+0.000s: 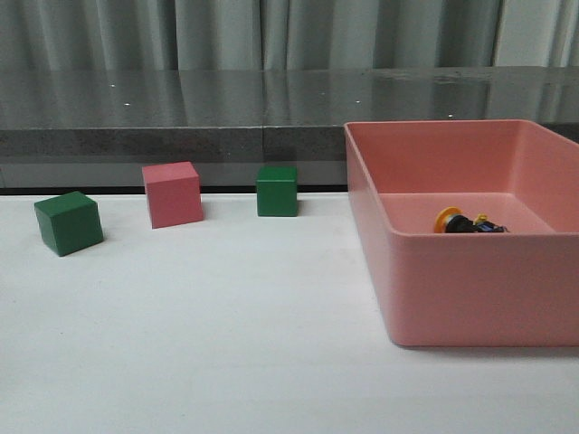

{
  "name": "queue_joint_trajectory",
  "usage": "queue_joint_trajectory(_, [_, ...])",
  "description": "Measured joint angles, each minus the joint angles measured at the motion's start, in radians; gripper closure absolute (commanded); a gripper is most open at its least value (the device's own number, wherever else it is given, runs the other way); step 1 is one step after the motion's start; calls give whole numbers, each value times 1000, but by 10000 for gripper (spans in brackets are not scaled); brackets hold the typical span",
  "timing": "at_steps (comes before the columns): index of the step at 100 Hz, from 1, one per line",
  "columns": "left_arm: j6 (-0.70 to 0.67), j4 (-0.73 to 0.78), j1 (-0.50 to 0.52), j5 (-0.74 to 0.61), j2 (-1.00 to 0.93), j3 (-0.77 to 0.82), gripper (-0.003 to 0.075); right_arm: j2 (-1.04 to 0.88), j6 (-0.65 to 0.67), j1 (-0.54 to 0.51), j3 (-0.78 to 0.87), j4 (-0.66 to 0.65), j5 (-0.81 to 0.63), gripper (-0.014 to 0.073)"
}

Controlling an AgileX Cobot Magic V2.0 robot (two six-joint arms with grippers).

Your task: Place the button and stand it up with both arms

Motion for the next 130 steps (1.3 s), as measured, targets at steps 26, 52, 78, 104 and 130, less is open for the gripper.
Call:
queue_joint_trajectory(26, [0, 0, 0, 0, 0, 0, 740, 0, 0, 0, 2, 0, -79, 708])
queue_joint_trajectory(52, [0, 0, 0, 0, 0, 0, 740, 33, 59, 0, -149, 11, -116, 708])
queue_joint_trajectory(78, [0, 0, 0, 0, 0, 0, 740, 376, 68, 0, -575, 19, 191, 708])
queue_joint_trajectory(104, [0, 0, 0, 0, 0, 0, 740, 784, 70, 2, -848, 89, 267, 704])
queue_joint_trajectory(130, [0, 0, 0, 0, 0, 0, 740, 1131, -1, 2, -992, 103, 271, 228])
